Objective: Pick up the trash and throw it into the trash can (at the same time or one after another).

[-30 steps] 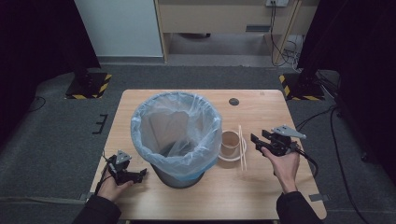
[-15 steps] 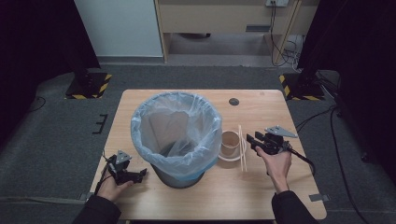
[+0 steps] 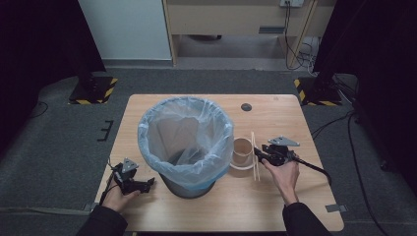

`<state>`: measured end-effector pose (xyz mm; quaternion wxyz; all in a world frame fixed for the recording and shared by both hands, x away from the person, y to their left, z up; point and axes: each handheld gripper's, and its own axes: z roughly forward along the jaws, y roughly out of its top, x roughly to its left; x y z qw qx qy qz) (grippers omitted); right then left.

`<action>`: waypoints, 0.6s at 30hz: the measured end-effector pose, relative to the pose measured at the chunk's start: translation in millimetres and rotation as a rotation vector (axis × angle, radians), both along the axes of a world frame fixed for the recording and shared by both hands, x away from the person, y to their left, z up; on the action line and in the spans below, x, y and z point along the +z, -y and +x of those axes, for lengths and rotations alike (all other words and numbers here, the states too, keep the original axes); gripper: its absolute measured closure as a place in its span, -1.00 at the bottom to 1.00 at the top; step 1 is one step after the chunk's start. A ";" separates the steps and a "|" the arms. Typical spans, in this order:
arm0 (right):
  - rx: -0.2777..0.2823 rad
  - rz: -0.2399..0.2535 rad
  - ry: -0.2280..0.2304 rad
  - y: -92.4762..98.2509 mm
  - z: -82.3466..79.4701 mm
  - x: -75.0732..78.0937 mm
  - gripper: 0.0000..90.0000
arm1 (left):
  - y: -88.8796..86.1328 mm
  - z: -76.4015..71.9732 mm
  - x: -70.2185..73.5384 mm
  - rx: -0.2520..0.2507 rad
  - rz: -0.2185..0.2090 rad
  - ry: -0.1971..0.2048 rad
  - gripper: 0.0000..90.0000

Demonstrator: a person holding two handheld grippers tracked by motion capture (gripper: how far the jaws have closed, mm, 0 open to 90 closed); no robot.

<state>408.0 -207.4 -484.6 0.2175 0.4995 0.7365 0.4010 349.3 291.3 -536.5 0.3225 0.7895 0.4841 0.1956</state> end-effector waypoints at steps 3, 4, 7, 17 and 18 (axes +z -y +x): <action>0.003 0.000 -0.002 -1.4 0.3 -1.5 0.39 | 0.0 0.0 0.0 0.000 0.000 0.000 -1.00; 0.004 0.001 -0.004 -1.8 0.3 -1.9 0.40 | 0.0 0.0 0.0 0.000 0.000 0.000 -1.00; 0.009 -0.009 -0.014 -3.1 0.7 -3.7 0.46 | 0.0 0.0 0.0 0.000 0.000 0.000 -1.00; 0.031 -0.038 -0.018 -4.1 2.2 -6.4 0.61 | 0.0 0.1 0.0 -0.001 0.000 0.000 -1.00; 0.031 -0.039 -0.020 -4.2 2.3 -6.5 0.61 | 0.0 0.1 0.0 -0.001 0.000 0.000 -1.00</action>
